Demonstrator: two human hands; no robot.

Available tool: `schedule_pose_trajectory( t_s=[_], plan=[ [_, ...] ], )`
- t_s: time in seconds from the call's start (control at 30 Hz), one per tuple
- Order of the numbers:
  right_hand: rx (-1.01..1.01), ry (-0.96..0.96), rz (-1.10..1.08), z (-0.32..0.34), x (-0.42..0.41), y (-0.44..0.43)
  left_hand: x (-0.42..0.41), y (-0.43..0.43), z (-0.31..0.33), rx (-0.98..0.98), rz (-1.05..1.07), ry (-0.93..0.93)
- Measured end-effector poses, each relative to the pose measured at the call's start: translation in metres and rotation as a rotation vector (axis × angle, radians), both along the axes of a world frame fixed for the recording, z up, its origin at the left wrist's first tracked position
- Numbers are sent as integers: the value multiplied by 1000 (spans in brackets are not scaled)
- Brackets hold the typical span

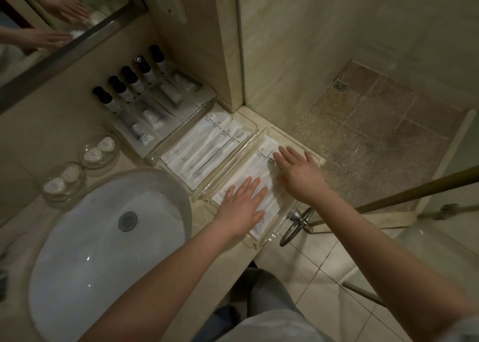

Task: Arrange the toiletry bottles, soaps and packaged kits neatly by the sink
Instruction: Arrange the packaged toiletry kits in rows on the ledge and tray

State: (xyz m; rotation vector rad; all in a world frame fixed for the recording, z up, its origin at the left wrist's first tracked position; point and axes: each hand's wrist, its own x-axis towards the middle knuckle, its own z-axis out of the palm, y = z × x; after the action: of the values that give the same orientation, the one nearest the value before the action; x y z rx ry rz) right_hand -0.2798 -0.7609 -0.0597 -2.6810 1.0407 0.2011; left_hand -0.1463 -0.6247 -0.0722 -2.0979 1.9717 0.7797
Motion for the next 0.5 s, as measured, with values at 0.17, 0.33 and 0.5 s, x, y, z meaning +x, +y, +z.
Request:
schedule_pose_trajectory(
  t_s=[0.17,0.33,0.5],
  plan=[
    [39,187,53,-9,4,2,5,5,-2,68,67,-61],
    [46,151,29,-2,6,6,8,7,3,63,87,-23],
    [25,33,47,10,28,9,26,17,17,-71,208,5]
  ],
)
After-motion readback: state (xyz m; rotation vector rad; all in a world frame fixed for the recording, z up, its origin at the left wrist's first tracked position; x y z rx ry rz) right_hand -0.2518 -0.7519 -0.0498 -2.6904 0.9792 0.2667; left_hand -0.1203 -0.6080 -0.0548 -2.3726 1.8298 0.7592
